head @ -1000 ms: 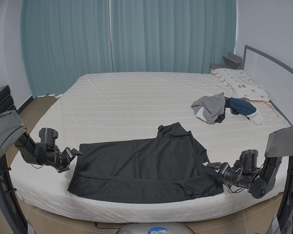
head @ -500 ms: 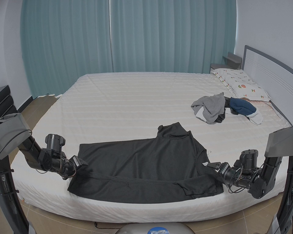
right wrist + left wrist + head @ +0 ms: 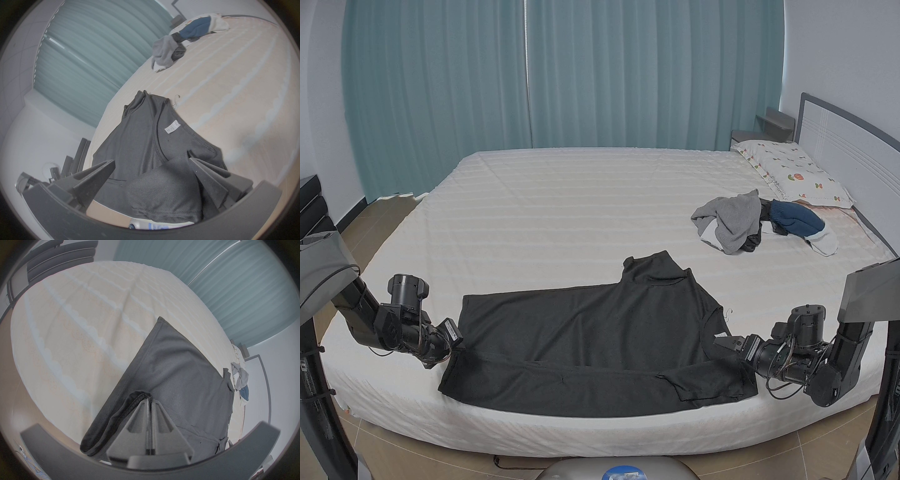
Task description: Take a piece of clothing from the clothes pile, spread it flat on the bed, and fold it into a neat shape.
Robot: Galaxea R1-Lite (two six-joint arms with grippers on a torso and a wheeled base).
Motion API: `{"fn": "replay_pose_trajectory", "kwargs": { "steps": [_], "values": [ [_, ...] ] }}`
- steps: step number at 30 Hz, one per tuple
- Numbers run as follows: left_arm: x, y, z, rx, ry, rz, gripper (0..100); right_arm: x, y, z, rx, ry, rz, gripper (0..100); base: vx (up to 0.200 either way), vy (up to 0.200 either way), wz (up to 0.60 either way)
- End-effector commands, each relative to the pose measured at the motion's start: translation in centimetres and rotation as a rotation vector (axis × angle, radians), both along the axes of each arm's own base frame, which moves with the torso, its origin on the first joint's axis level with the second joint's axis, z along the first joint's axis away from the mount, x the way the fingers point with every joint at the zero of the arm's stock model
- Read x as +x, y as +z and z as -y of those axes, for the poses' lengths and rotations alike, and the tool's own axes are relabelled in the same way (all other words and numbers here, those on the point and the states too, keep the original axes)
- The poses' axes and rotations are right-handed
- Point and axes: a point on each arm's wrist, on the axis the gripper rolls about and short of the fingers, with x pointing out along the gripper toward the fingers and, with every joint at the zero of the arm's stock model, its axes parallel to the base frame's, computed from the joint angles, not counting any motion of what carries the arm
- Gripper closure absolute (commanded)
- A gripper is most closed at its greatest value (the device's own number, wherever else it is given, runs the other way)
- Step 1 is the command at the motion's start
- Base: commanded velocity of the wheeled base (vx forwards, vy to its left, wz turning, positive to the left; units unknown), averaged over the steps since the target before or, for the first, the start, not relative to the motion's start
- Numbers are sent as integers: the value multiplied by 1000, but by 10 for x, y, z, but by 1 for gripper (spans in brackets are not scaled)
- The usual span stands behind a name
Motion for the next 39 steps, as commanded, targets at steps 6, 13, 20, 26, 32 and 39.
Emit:
{"fn": "replay_pose_trajectory", "kwargs": {
  "steps": [6,13,20,26,32,39],
  "values": [
    [-7,22,-2,4,4,28,100,15,-12,3,-72,86,7,0,0,0,0],
    [-8,24,-2,5,3,28,100,29,-21,17,-109,83,29,0,0,0,0],
    [-8,24,-3,5,4,27,100,21,-22,17,-74,138,22,0,0,0,0],
    [-8,24,-3,5,6,27,100,16,-28,17,-66,153,24,0,0,0,0],
    [-9,24,-3,4,5,25,100,13,-35,21,-81,155,3,0,0,0,0],
    [-8,23,-3,4,5,24,100,7,-34,26,-74,168,19,100,0,0,0]
  ]
}}
